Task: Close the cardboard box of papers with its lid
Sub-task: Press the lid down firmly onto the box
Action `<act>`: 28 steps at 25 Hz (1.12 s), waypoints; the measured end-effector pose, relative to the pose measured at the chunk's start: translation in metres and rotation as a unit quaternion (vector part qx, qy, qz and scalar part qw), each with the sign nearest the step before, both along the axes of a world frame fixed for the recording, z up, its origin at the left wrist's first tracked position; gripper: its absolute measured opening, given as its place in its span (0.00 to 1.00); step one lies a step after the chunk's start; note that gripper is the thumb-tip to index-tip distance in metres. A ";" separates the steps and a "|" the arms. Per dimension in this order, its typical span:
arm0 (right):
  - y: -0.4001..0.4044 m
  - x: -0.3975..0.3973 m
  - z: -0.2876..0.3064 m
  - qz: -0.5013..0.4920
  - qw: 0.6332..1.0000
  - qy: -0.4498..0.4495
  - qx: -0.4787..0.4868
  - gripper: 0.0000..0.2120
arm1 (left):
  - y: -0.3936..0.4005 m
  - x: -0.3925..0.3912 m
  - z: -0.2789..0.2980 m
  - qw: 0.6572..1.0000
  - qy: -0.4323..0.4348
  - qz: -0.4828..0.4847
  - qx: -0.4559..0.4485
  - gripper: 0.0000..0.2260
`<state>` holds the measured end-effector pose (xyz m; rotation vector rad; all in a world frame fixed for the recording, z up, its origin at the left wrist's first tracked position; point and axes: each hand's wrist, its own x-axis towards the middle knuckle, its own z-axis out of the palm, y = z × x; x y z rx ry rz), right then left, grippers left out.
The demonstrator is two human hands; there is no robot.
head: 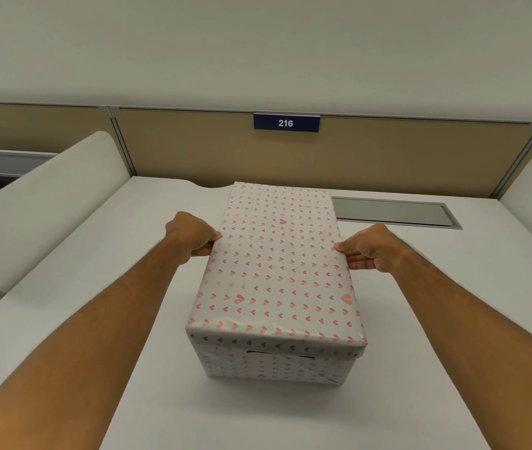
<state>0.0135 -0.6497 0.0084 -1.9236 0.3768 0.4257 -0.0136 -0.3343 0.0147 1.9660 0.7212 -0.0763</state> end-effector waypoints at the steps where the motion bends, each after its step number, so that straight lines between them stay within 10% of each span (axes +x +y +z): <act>1: -0.001 0.001 -0.001 0.001 1.000 0.001 0.003 0.15 | -0.001 0.000 0.000 1.000 -0.003 0.003 0.004 0.11; 28: 0.005 0.013 -0.001 -0.053 0.995 -0.075 0.027 0.14 | 0.010 0.019 -0.010 0.998 -0.043 -0.006 -0.047 0.11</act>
